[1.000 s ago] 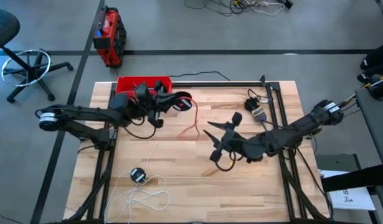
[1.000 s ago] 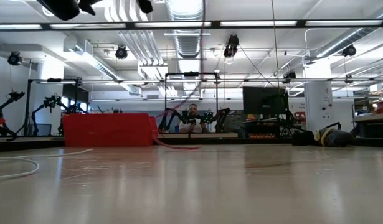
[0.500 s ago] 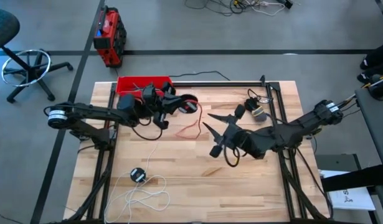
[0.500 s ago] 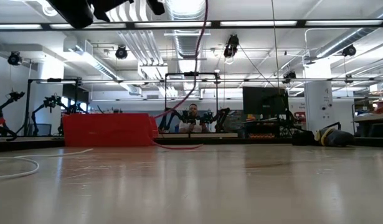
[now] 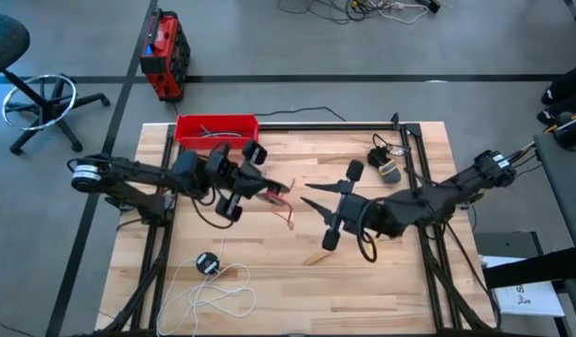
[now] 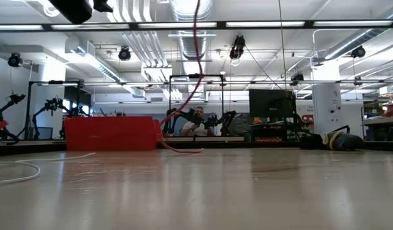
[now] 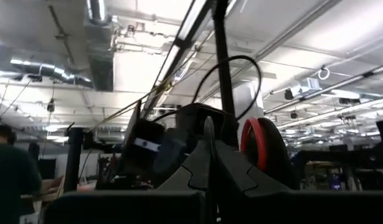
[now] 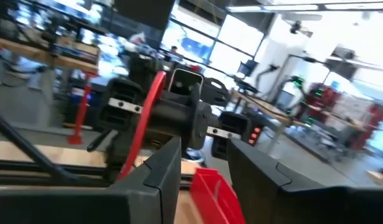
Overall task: Coil cords
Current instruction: Coil the red wire onto the black spool
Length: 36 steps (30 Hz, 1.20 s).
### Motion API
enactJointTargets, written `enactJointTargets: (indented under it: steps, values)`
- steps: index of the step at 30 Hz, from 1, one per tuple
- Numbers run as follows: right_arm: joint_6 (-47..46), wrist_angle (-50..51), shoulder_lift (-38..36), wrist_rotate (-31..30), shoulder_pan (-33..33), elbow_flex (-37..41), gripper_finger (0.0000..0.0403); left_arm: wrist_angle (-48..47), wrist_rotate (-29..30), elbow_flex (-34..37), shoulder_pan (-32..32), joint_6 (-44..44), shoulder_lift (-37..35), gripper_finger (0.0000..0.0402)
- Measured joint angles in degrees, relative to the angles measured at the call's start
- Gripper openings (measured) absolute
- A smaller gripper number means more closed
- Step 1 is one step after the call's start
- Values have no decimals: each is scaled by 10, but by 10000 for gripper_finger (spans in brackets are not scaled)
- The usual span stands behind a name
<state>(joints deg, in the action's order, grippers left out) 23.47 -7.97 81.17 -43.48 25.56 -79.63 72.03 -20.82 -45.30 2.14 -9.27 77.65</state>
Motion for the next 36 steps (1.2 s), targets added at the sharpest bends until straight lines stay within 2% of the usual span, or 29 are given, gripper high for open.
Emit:
enactJointTargets:
  steps: [4,13,26,36]
  values:
    - [-17,0,0,48,-1,1,110,0,0,0,-18,27,0,0]
    - [-32,-17,20,56,-8,2,85,-1,2,-19,-27,28,0,0]
    - [-15,-117,57,67,-38,2,55,5,8,-19,-29,24,0,0]
    - [-48,-122,57,134,-62,2,35,5,8,-19,-29,28,0,0]
